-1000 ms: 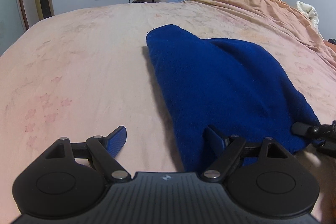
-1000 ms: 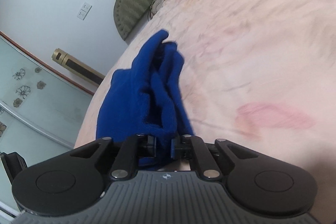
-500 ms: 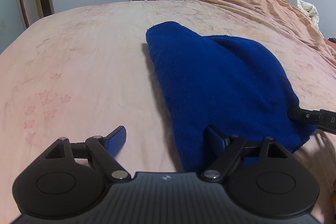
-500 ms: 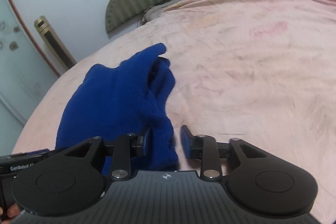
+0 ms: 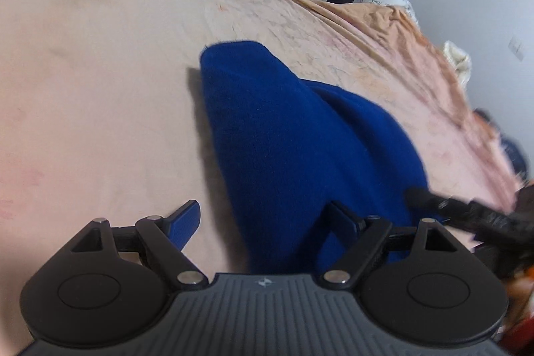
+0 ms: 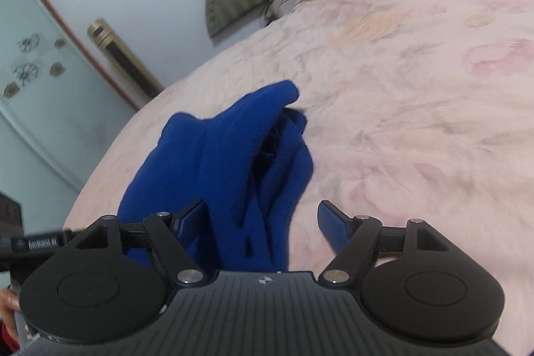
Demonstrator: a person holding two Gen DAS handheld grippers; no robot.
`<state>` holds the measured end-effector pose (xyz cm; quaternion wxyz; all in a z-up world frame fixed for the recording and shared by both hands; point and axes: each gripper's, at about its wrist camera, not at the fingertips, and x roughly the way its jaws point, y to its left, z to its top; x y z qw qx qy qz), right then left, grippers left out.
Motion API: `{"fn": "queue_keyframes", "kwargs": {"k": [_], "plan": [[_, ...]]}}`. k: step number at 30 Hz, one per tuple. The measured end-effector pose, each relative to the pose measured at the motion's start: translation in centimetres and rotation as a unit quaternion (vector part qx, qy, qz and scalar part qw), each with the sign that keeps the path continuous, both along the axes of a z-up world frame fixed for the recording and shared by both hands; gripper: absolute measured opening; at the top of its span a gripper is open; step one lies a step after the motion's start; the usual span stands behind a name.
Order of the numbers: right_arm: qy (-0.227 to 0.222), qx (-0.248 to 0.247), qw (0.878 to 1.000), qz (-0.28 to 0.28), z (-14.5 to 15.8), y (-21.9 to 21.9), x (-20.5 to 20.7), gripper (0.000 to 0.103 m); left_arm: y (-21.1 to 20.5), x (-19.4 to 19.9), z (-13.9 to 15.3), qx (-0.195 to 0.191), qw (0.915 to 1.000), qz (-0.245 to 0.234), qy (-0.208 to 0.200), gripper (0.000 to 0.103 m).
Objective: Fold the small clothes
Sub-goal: 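Grasp the folded sweater bundle with the left gripper while the right gripper grasps it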
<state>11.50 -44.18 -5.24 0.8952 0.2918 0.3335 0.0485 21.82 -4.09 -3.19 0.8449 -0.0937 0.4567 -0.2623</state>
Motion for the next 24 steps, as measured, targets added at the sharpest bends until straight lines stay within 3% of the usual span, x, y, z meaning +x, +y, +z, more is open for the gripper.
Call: {"fn": "queue_keyframes", "kwargs": {"k": [2,7,9,10,11,12,13,14,16,20,24], "plan": [[-0.002,0.019,0.999,0.028,-0.2,-0.3,0.9,0.077,0.1,1.0,-0.5,-0.034,0.9993,0.004,0.015,0.094],[-0.008,0.048,0.995,0.093,-0.7,0.4,3.4,0.068,-0.9,2.3,-1.5,-0.097,0.9948,-0.006,0.028,0.098],[-0.007,0.064,0.993,0.103,-0.9,0.7,4.1,0.061,-1.2,2.0,-1.6,-0.102,0.9946,-0.007,0.014,0.098],[-0.003,0.08,0.991,0.105,-1.2,0.7,4.4,0.052,-1.4,1.8,-1.6,-0.097,0.9952,-0.011,0.005,0.097],[0.001,0.094,0.99,0.104,-1.4,0.6,4.7,0.04,-1.6,1.7,-1.6,-0.09,0.9958,-0.013,-0.003,0.09],[0.009,0.107,0.989,0.101,-1.8,0.7,5.1,0.038,-1.5,1.6,-1.5,-0.082,0.9965,-0.01,-0.012,0.082],[0.01,0.117,0.988,0.095,-1.9,0.7,5.4,0.035,-1.6,1.7,-1.4,-0.065,0.9977,-0.005,-0.019,0.058],[0.01,0.126,0.988,0.088,-1.9,0.7,5.6,0.031,-1.6,1.7,-1.2,-0.051,0.9985,-0.003,-0.021,0.046],[0.003,0.133,0.988,0.079,-1.6,1.0,5.8,0.029,-1.3,2.1,-1.0,-0.054,0.9983,-0.003,-0.02,0.036],[-0.033,0.097,0.992,0.077,0.7,2.7,6.0,0.027,-1.5,1.8,0.8,-0.033,0.9976,-0.007,-0.061,0.031],[-0.07,0.103,0.99,0.072,2.8,3.2,6.7,0.027,-1.5,1.7,3.2,-0.021,0.994,-0.003,-0.107,0.031]]}}
